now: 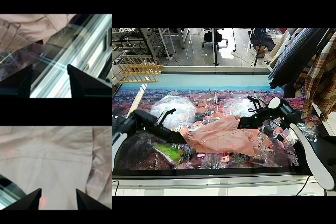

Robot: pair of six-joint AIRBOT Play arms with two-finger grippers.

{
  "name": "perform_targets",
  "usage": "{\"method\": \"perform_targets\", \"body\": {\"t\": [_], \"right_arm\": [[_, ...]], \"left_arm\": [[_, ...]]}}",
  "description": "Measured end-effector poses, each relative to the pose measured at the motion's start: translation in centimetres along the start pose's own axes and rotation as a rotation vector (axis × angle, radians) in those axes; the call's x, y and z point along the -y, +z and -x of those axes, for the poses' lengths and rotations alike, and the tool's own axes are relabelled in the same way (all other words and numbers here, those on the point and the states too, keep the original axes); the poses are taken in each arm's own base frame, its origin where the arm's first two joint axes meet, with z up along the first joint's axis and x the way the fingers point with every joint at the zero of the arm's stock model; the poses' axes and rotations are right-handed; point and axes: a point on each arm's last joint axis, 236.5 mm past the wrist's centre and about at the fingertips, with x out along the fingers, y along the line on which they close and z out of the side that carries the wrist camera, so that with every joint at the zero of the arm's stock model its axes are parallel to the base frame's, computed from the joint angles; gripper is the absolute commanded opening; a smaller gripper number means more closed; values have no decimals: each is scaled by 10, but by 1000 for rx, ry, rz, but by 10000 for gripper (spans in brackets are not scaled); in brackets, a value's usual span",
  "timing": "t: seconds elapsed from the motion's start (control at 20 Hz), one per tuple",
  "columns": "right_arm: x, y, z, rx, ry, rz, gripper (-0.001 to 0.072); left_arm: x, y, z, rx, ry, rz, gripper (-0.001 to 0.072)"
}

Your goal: Fold the clothes and pants, and hang the long-sleeved shirts on hangers.

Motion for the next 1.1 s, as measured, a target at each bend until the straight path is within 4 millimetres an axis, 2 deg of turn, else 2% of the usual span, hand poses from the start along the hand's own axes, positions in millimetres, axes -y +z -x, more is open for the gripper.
{"method": "perform_targets", "body": {"t": [0.15,0.25,0.55,0.7,0.8,0.95,1.1], "right_arm": [[17,8,-14,6,29,-43,517],[23,12,-22,7,46,-52,517],[38,25,-35,48,43,-70,513],[40,28,-38,59,45,-76,513],[42,30,-42,61,51,-87,512],[42,27,-46,48,60,-98,509],[42,17,-48,4,67,-96,494]], "left_arm": [[-12,-10,-16,51,24,69,463],[-22,-7,-24,91,57,92,466],[-52,26,-34,234,220,73,471],[-48,35,-43,247,253,20,468],[-40,37,-52,237,254,-17,349],[-30,39,-57,234,252,-59,348],[-22,44,-50,255,257,-94,349]]}}
